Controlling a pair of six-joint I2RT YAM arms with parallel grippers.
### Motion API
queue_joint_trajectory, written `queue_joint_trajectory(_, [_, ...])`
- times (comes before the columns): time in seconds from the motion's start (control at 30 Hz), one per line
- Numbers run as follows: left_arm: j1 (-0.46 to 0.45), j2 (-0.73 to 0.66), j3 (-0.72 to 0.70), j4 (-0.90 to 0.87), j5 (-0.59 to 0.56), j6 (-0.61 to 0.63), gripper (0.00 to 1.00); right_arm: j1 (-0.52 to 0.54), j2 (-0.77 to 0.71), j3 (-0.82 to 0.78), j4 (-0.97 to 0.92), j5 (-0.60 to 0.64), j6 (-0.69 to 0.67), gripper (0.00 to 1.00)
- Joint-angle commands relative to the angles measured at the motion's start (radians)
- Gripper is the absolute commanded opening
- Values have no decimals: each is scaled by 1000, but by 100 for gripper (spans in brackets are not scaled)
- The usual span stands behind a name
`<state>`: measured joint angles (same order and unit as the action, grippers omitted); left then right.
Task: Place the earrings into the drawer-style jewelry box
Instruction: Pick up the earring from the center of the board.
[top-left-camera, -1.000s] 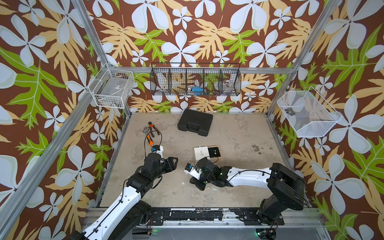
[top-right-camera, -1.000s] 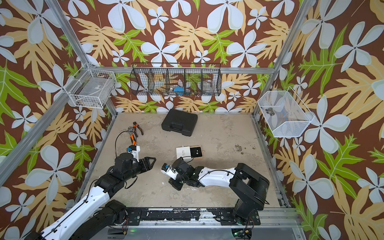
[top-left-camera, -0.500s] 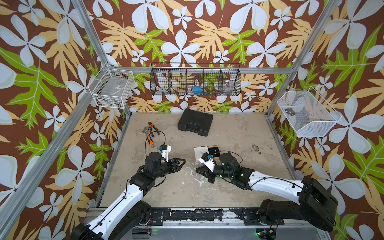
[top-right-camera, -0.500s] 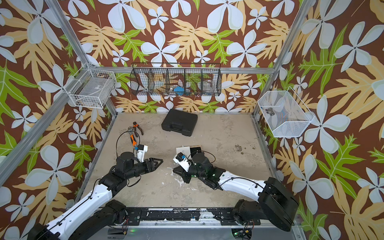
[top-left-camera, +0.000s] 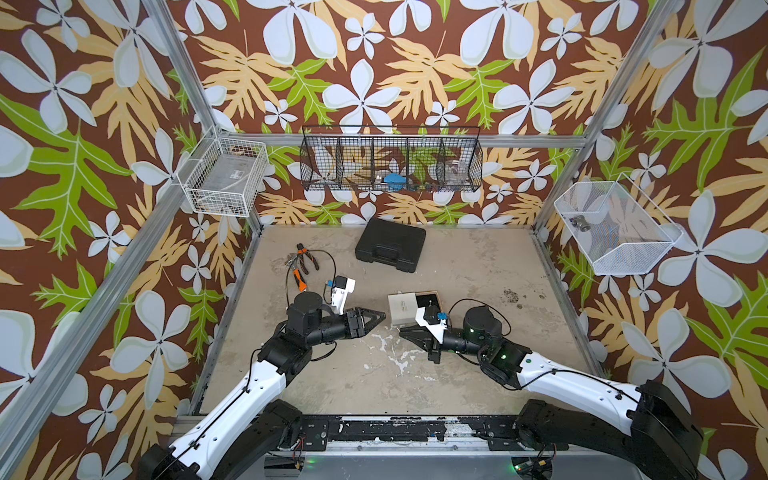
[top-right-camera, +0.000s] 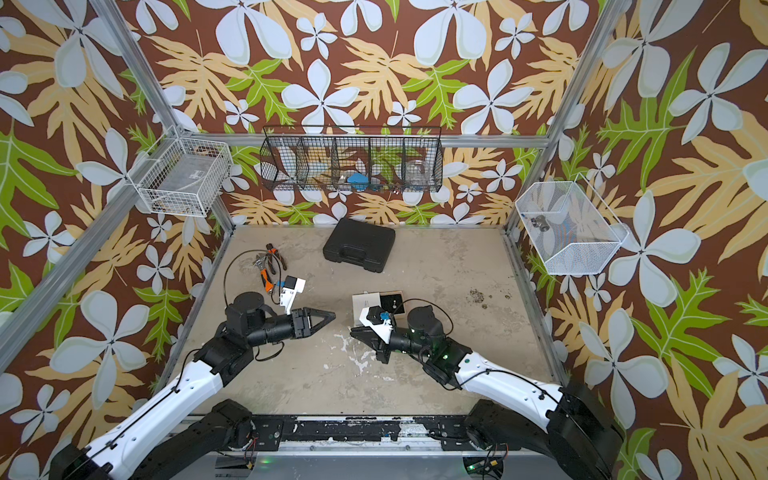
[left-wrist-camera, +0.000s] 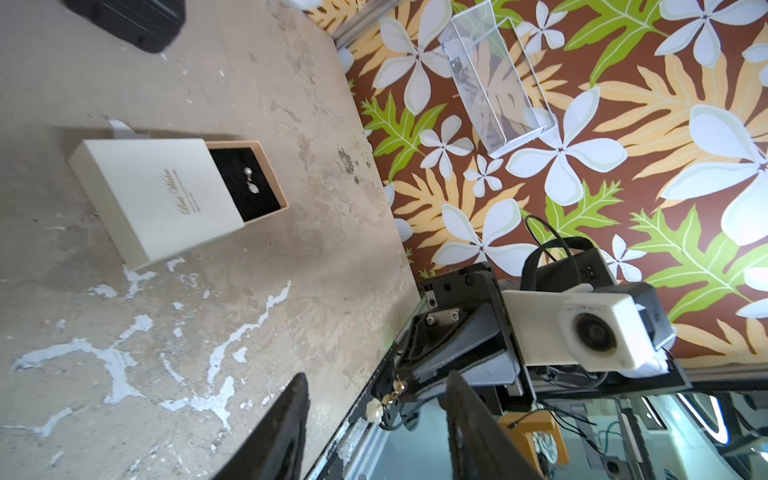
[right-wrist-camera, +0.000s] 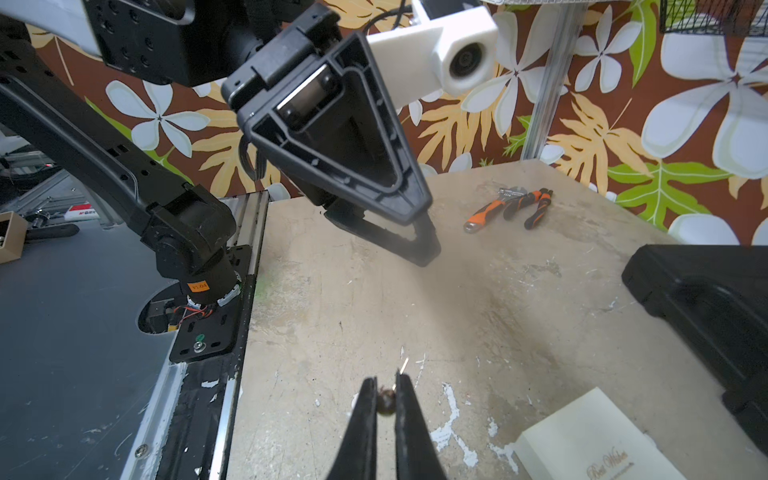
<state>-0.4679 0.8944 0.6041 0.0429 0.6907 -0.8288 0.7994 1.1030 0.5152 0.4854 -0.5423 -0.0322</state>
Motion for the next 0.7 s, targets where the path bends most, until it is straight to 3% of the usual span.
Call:
queue_joint_trajectory(0.0, [-24,33,40,-46,71,-14,52,-1,-5,0,51,-4,-56,10])
queue_joint_trajectory(0.33, [-61,123,95,-106,124,-35,44,-3,0,6,40,-18,-90,9])
queue_joint_trajectory(0.67, [-75,147,91,-54,158,-81,39,-3,8,11,34,-39,-95,9])
